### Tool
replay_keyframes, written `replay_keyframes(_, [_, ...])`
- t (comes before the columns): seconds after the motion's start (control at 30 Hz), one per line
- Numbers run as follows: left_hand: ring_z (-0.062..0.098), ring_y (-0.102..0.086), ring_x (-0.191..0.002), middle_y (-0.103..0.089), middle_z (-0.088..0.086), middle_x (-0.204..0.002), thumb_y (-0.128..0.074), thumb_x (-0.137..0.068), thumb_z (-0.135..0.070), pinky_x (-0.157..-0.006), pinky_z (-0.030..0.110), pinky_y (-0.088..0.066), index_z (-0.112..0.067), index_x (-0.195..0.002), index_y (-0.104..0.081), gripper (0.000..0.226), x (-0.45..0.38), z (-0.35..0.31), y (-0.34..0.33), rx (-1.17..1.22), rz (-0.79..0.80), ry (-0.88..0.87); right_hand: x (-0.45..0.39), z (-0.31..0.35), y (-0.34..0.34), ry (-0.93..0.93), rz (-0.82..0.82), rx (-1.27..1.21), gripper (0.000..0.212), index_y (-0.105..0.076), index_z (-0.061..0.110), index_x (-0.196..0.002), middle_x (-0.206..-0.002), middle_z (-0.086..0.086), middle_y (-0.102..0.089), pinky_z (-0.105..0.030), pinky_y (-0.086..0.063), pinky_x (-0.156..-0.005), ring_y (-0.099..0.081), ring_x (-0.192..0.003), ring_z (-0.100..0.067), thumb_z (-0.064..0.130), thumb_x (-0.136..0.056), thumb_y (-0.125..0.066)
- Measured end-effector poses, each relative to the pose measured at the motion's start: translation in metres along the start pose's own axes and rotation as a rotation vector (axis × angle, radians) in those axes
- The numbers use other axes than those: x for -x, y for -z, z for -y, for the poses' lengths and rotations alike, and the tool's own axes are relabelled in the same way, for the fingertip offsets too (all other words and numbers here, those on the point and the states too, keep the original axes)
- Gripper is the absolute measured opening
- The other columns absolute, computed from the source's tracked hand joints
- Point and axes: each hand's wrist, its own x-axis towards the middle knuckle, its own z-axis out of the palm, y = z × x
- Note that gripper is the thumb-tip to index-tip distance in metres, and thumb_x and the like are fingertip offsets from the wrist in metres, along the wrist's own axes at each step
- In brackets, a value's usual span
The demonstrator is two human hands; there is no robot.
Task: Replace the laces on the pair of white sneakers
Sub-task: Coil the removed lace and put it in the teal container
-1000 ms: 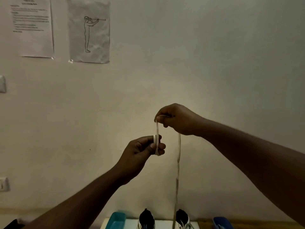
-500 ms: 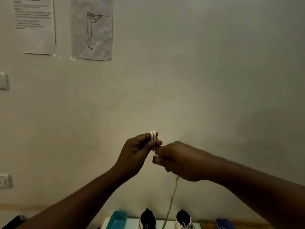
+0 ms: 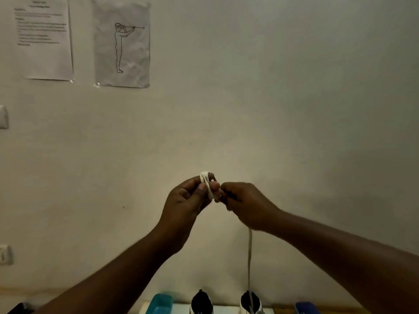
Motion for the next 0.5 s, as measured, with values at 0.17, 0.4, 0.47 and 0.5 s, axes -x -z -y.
replay_keyframes(0.17, [0.017,-0.073,-0.105,-0.078,-0.001,-0.107,-0.054,-0.104,-0.006,-0.097,0.032,-0.055,-0.005,-0.125,-0.069,0.025,-0.01,0.005,0.015,-0.438,-0.006,-0.218,0.039,0.027,-0.019,0.157,0.308,0.291,0.016,-0.061,0.029,-0.1,-0.091,0.006,-0.071,-0.033,-0.057,-0.07,-0.066,-0.075,-0.009,0.038,-0.107,-0.049])
replay_keyframes(0.4, [0.017,-0.073,-0.103,-0.078,-0.001,-0.104,-0.054,-0.103,-0.011,-0.093,0.028,-0.056,-0.008,-0.118,-0.073,0.024,0.005,0.025,0.025,-0.615,0.153,-0.209,-0.004,0.064,0.057,0.119,0.092,0.267,0.017,-0.071,0.03,-0.102,-0.085,0.012,-0.068,-0.025,-0.055,-0.069,-0.065,-0.077,-0.004,0.02,-0.103,-0.056])
replay_keyframes(0.47, [0.023,-0.073,-0.104,-0.078,0.005,-0.104,-0.051,-0.104,-0.013,-0.096,0.032,-0.056,-0.005,-0.122,-0.07,0.028,0.01,0.027,0.024,-0.528,0.18,-0.136,-0.022,0.059,0.066,-0.01,0.062,0.085,0.027,-0.074,0.028,-0.102,-0.084,0.009,-0.067,-0.028,-0.051,-0.068,-0.062,-0.073,-0.011,0.012,-0.101,-0.053])
replay_keyframes(0.5, [0.025,-0.073,-0.104,-0.078,0.008,-0.105,-0.049,-0.105,-0.013,-0.096,0.033,-0.056,-0.004,-0.123,-0.069,0.028,0.012,0.027,0.023,-0.486,0.194,-0.101,-0.03,0.055,0.067,-0.081,0.065,-0.012,0.031,-0.075,0.027,-0.1,-0.083,0.005,-0.064,-0.03,-0.048,-0.065,-0.057,-0.07,-0.015,0.009,-0.1,-0.049])
